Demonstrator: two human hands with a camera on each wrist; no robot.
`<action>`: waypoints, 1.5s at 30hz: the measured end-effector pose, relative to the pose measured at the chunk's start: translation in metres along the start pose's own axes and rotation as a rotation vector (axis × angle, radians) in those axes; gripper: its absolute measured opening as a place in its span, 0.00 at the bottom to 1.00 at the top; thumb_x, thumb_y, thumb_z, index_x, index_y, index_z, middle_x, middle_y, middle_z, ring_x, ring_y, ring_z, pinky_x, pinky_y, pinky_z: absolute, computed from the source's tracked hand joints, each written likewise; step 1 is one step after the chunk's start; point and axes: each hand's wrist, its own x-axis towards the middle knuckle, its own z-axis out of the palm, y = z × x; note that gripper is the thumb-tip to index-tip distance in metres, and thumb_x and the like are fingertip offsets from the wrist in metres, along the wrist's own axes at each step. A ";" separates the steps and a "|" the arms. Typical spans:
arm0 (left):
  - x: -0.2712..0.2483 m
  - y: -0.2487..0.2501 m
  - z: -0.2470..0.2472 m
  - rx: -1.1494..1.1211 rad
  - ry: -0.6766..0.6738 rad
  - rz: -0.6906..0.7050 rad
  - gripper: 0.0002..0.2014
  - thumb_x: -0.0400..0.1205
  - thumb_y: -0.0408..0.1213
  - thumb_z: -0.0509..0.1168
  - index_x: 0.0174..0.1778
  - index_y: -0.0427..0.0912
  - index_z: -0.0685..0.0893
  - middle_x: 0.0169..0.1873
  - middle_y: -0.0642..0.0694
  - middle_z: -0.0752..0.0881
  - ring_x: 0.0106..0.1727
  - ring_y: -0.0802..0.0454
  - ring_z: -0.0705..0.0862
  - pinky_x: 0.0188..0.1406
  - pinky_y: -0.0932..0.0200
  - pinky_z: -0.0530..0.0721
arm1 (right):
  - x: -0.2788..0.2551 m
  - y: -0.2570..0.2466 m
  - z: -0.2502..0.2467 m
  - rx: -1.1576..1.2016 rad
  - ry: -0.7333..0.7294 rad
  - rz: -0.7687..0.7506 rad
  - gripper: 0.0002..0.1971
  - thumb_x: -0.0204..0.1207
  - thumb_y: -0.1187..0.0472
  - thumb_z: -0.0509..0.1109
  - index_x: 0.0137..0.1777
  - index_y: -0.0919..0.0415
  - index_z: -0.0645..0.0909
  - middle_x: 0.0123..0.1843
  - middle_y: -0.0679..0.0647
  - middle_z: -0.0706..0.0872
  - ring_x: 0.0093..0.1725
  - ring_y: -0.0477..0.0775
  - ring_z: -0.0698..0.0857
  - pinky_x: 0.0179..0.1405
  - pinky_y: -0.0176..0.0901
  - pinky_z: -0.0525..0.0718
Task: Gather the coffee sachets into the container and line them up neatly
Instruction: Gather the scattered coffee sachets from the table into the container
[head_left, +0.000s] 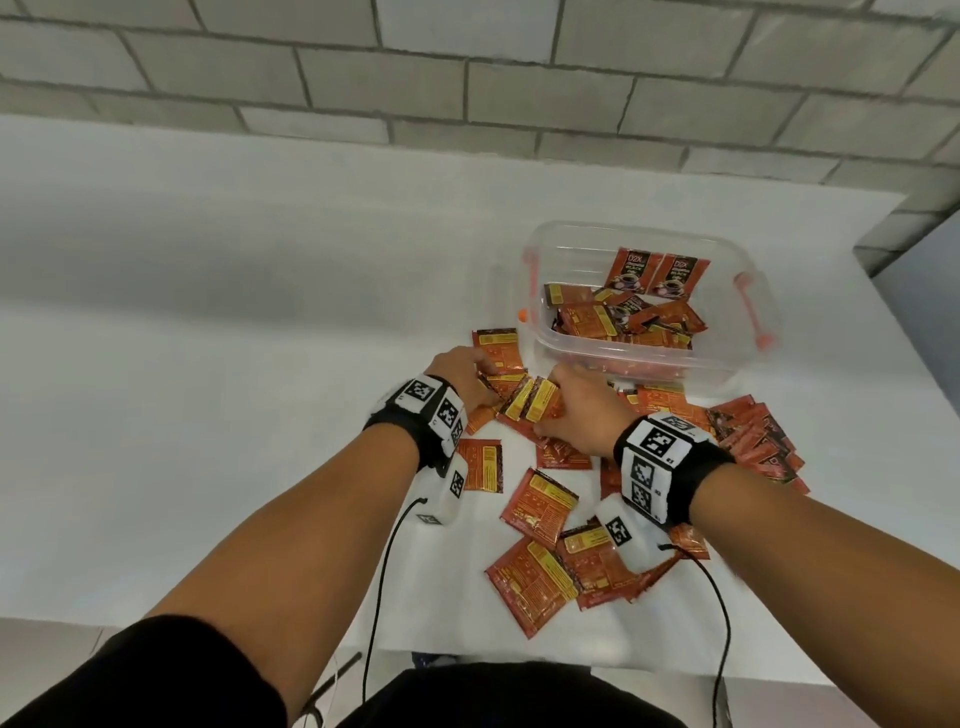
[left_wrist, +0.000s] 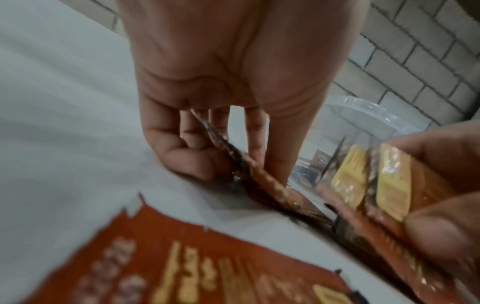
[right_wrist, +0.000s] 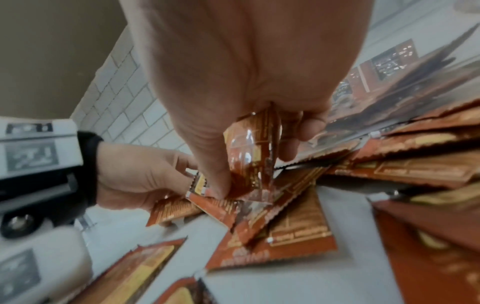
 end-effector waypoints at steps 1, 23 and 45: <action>0.000 0.000 0.000 0.012 0.004 0.002 0.16 0.74 0.37 0.75 0.56 0.47 0.82 0.61 0.47 0.80 0.57 0.50 0.80 0.48 0.62 0.75 | -0.002 0.003 -0.003 0.073 -0.005 0.005 0.27 0.72 0.52 0.76 0.67 0.59 0.71 0.64 0.56 0.79 0.61 0.56 0.79 0.59 0.50 0.79; 0.026 0.018 0.007 0.117 0.034 -0.019 0.33 0.74 0.47 0.75 0.72 0.38 0.72 0.68 0.40 0.77 0.68 0.44 0.76 0.63 0.58 0.74 | -0.015 0.029 -0.019 -0.104 -0.204 0.075 0.27 0.76 0.47 0.70 0.69 0.60 0.69 0.62 0.58 0.81 0.57 0.57 0.80 0.56 0.50 0.80; 0.032 0.030 0.003 0.037 0.007 -0.130 0.33 0.71 0.37 0.78 0.69 0.37 0.71 0.63 0.39 0.81 0.61 0.43 0.81 0.54 0.54 0.81 | -0.026 0.021 -0.020 0.016 -0.054 0.086 0.35 0.71 0.54 0.77 0.76 0.52 0.64 0.78 0.52 0.68 0.75 0.54 0.70 0.76 0.53 0.66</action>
